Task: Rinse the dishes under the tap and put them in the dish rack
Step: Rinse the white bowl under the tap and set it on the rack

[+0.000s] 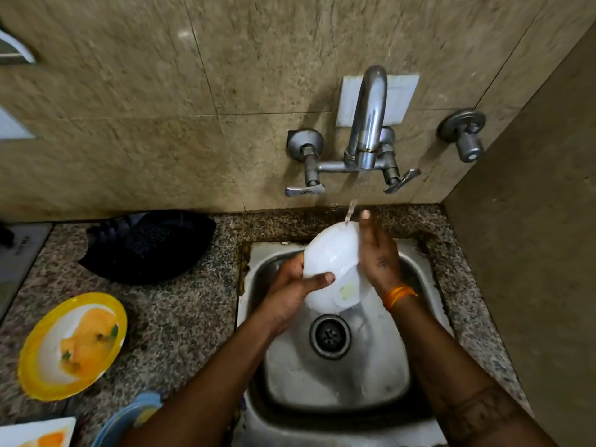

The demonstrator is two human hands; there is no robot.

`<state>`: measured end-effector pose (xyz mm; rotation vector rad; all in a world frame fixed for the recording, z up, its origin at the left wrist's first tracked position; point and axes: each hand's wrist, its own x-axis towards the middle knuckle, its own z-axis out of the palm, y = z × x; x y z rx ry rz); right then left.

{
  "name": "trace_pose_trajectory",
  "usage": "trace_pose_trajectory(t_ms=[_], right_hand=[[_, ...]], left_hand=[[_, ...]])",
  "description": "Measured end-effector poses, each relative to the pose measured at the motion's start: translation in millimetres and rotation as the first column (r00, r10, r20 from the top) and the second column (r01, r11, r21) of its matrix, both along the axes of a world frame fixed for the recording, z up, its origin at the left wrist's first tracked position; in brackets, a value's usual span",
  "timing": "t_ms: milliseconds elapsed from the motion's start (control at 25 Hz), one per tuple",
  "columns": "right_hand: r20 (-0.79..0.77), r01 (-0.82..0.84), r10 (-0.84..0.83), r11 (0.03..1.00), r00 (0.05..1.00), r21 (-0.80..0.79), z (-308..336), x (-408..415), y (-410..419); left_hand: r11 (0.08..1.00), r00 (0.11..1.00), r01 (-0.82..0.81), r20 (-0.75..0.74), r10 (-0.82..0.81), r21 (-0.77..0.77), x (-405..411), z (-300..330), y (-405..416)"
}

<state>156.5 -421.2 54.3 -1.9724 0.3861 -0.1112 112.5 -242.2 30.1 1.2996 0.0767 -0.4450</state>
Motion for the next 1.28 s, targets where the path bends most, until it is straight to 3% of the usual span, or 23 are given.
trace_pose_trajectory(t_ms=[80, 160, 280, 360, 440, 520, 560, 640, 760, 840, 920, 1000, 1040, 1280], right_hand=[[0.108, -0.207, 0.243, 0.940, 0.964, -0.270, 7.5, -4.1, 13.8], [0.085, -0.353, 0.475, 0.750, 0.876, -0.559, 9.7, -14.0, 29.5], [0.123, -0.429, 0.733, 0.516, 0.669, -0.741, 6.6, -18.8, 28.6], [0.103, -0.447, 0.770, 0.468, 0.630, -0.762, 6.4, -9.4, 12.9], [0.188, -0.451, 0.666, 0.658, 0.722, -0.602, 2.9, -1.6, 5.1], [0.283, -0.320, 0.375, 0.921, 0.883, -0.223, 5.0, 2.3, 7.8], [0.237, -0.238, 0.248, 0.969, 0.939, -0.070, 7.1, 5.5, 7.6], [0.103, -0.208, 0.214, 0.976, 0.971, -0.069, 8.5, 8.1, -3.7], [0.070, -0.202, 0.208, 0.976, 0.976, -0.078, 18.3, 4.3, -18.1], [0.066, -0.022, 0.031, 0.991, 0.997, -0.136, 24.5, 1.9, -15.3], [0.120, 0.157, -0.132, 0.959, 0.984, -0.237, 24.5, 0.2, -3.5], [0.176, 0.270, -0.236, 0.941, 0.956, -0.204, 22.1, -2.5, 3.7], [0.190, 0.293, -0.263, 0.944, 0.946, -0.150, 19.8, -4.4, 3.3], [0.151, 0.373, -0.428, 0.880, 0.891, 0.295, 5.6, -8.0, -8.7]], left_hand=[[0.995, 0.998, -0.060, 0.020, 0.058, 0.075, 6.0, 10.9, -5.9], [0.975, 0.990, -0.130, 0.080, 0.117, 0.183, 9.0, 18.0, -14.4], [0.967, 0.971, -0.180, 0.190, 0.146, 0.180, 9.7, 27.8, -14.3], [0.976, 0.979, -0.117, 0.186, 0.082, 0.183, 11.4, 32.3, -7.5], [0.981, 0.989, -0.075, 0.135, 0.051, 0.177, 12.0, 37.1, -4.7], [0.981, 0.993, -0.037, 0.116, 0.016, 0.189, 12.1, 38.5, -4.2], [0.980, 0.991, 0.011, 0.130, -0.037, 0.198, 13.1, 38.4, -2.8], [0.974, 0.982, 0.115, 0.128, -0.141, 0.195, 19.1, 40.2, 4.0], [0.932, 0.936, 0.202, 0.220, -0.274, 0.301, 40.3, 48.7, 16.2], [0.860, 0.907, 0.034, 0.345, -0.240, 0.509, 53.3, 54.1, 3.2], [0.632, 0.819, -0.293, 0.530, -0.222, 0.717, 57.7, 57.8, -27.6], [0.393, 0.746, -0.475, 0.597, -0.295, 0.787, 47.9, 61.1, -67.3], [0.359, 0.710, -0.525, 0.630, -0.314, 0.771, 44.1, 61.4, -81.3], [0.416, 0.583, -0.591, 0.722, -0.373, 0.692, 61.5, 58.5, -88.9]])
